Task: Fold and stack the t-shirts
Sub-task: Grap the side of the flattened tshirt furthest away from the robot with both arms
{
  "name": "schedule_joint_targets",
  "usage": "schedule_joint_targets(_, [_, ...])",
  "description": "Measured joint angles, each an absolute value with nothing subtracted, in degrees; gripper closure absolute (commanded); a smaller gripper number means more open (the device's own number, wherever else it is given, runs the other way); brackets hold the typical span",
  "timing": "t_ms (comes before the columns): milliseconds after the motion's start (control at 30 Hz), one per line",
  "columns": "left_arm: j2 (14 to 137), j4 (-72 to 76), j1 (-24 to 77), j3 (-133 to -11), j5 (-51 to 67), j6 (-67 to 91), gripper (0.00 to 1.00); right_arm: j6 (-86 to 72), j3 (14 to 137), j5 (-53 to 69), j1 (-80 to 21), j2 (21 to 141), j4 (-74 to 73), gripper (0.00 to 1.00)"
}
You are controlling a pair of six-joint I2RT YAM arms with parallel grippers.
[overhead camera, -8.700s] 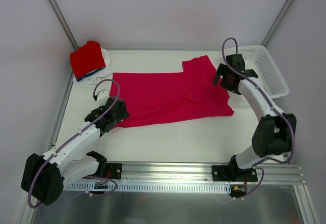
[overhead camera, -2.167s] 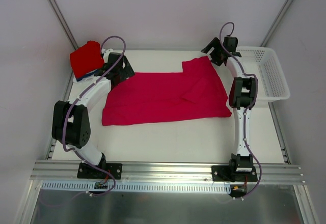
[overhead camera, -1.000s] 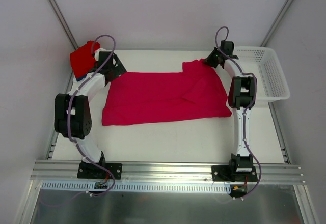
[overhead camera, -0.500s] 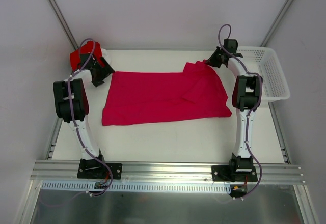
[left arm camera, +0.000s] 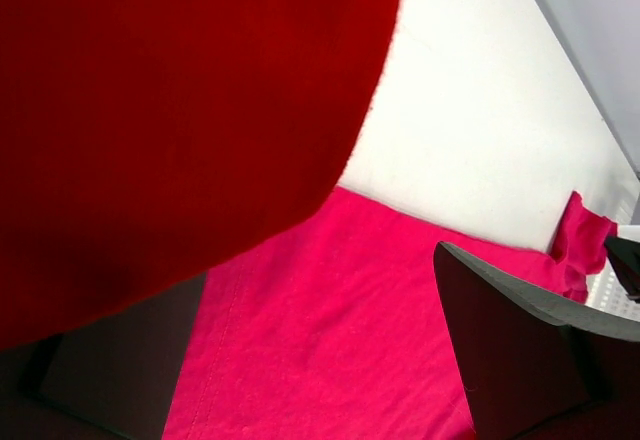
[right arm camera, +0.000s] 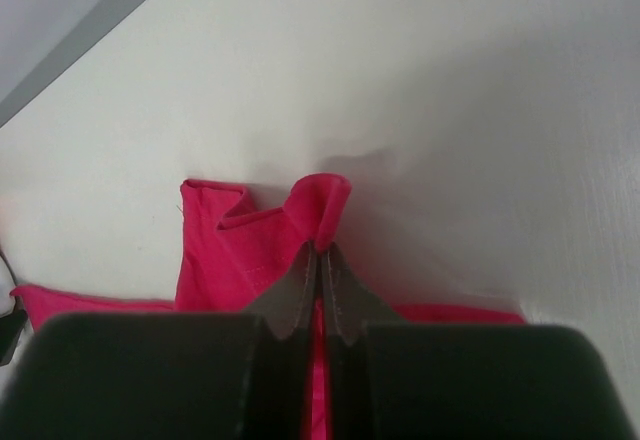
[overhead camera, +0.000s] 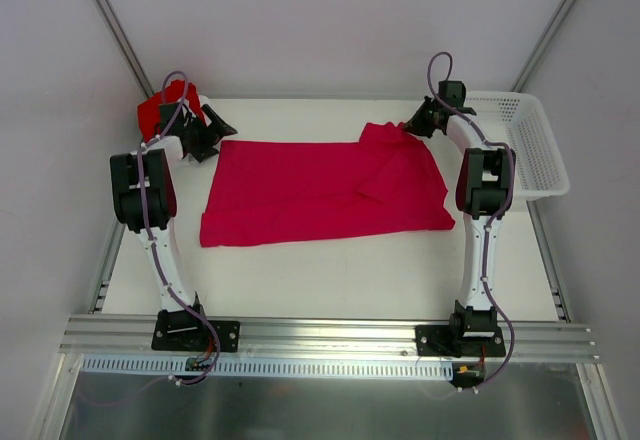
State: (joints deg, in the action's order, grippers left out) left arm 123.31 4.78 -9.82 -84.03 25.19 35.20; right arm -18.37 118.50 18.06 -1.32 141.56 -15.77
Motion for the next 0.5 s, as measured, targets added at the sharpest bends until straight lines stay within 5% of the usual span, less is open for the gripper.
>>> schedule_joint_targets(500, [124.7,5.3,-8.6,-85.0,31.0,36.4,0.05,-18.3,116.3,18.0,-1.3,141.4,-15.7,0.99])
